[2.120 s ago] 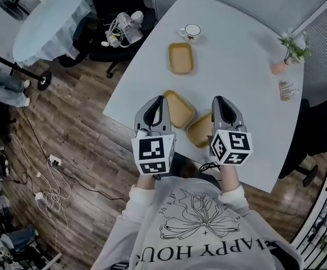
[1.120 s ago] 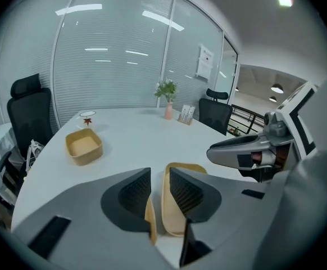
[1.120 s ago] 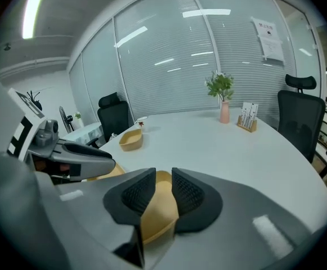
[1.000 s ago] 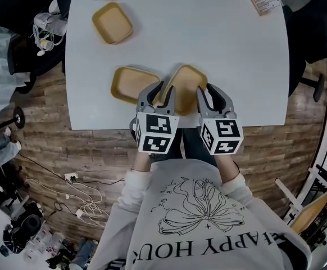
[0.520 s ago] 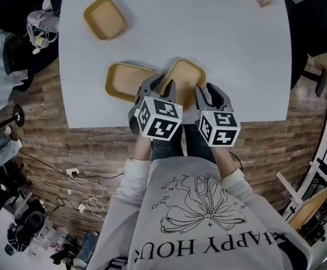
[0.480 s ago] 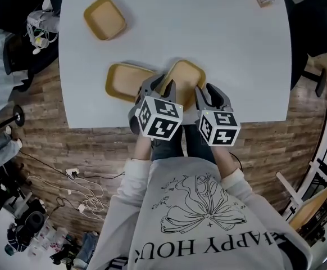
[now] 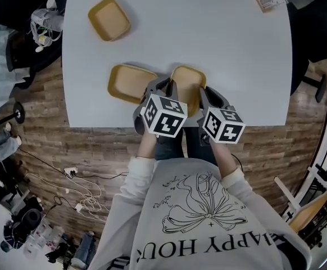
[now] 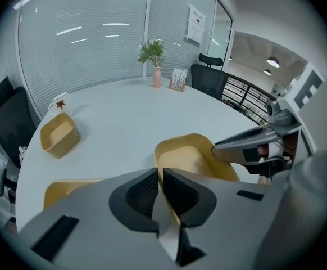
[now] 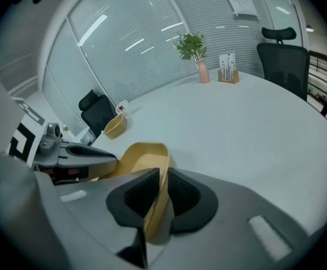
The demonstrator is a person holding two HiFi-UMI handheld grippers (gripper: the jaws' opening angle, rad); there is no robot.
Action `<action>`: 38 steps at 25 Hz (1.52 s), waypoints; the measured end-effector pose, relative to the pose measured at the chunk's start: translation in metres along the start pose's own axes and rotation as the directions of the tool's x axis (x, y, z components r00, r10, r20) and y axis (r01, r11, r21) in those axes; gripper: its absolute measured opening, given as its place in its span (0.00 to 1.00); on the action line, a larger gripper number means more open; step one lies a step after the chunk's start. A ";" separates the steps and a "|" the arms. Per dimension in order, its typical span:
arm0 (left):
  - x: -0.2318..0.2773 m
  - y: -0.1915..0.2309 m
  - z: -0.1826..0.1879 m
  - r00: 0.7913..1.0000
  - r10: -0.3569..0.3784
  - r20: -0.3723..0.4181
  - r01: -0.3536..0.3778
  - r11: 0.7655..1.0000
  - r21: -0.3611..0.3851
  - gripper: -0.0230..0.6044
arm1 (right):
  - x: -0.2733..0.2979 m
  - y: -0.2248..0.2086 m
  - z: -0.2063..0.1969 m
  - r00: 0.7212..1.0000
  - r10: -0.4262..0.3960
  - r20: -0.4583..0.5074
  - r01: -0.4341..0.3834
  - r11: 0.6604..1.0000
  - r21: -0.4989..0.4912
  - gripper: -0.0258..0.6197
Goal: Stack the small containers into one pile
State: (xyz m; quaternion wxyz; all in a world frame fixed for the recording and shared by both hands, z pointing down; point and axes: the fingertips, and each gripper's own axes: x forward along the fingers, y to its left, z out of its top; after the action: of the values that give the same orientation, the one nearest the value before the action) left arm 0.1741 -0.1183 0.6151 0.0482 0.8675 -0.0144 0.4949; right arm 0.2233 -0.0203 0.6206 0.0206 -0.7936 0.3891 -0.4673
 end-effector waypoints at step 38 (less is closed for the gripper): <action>-0.167 0.094 -0.064 0.905 0.378 0.195 -0.135 0.690 -0.711 0.07 | 0.047 0.256 0.077 0.770 0.408 -0.491 -0.636 0.558 -0.533 0.08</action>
State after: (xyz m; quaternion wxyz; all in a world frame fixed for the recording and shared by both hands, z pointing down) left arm 0.0278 -0.2095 0.5105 0.2898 0.8465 -0.3257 0.3055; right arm 0.1408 -0.2538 0.5095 -0.1899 -0.5061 0.7484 -0.3843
